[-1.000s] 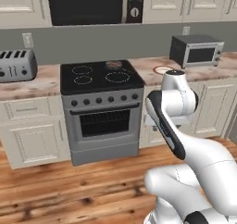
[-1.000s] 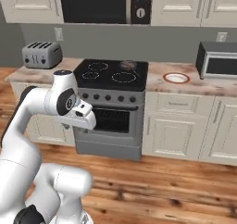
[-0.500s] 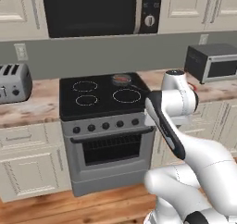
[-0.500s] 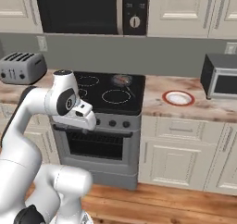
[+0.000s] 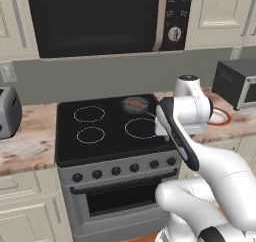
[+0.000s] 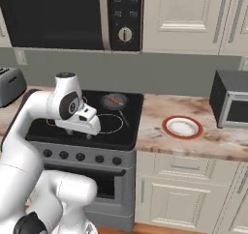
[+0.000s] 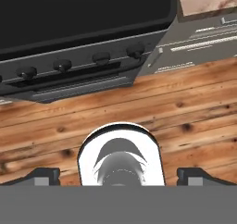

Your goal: Place the cold items (mango and tomato) from the fridge in one tupperware on the dining counter. Place the warm items (kebab skewer and hot dog) in the stove area in another tupperware.

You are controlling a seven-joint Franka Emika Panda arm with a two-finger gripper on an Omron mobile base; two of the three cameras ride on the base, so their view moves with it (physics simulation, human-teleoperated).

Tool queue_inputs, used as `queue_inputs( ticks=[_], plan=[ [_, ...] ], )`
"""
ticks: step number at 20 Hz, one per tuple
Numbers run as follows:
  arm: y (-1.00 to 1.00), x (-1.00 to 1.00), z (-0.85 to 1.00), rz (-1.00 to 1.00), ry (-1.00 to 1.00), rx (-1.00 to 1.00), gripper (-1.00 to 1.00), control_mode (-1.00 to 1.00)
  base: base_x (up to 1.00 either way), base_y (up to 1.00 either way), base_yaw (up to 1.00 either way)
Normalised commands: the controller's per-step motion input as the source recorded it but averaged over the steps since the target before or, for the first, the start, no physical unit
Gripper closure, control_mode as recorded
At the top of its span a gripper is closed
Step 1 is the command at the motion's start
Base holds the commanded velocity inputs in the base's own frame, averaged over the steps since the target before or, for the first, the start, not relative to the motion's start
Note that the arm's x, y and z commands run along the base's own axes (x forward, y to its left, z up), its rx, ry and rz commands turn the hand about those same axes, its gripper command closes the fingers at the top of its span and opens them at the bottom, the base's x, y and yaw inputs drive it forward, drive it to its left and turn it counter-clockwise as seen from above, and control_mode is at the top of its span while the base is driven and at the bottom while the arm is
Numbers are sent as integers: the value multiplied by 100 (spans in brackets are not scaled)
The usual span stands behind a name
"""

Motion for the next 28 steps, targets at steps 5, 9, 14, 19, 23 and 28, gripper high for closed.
queue_inputs(
  ticks=[5,9,14,19,23,28],
  plan=[
    [0,0,0,0,0,0,-100,100,25,-21,0],
    [0,0,0,0,0,0,-100,100,84,0,0],
    [0,0,0,0,0,0,-100,100,70,7,0],
    [3,29,0,0,-9,0,-100,-100,17,3,0],
    [3,77,-1,15,-22,0,-100,-100,0,0,0],
    [0,100,-8,23,-8,-2,-100,-100,0,0,0]
  ],
)
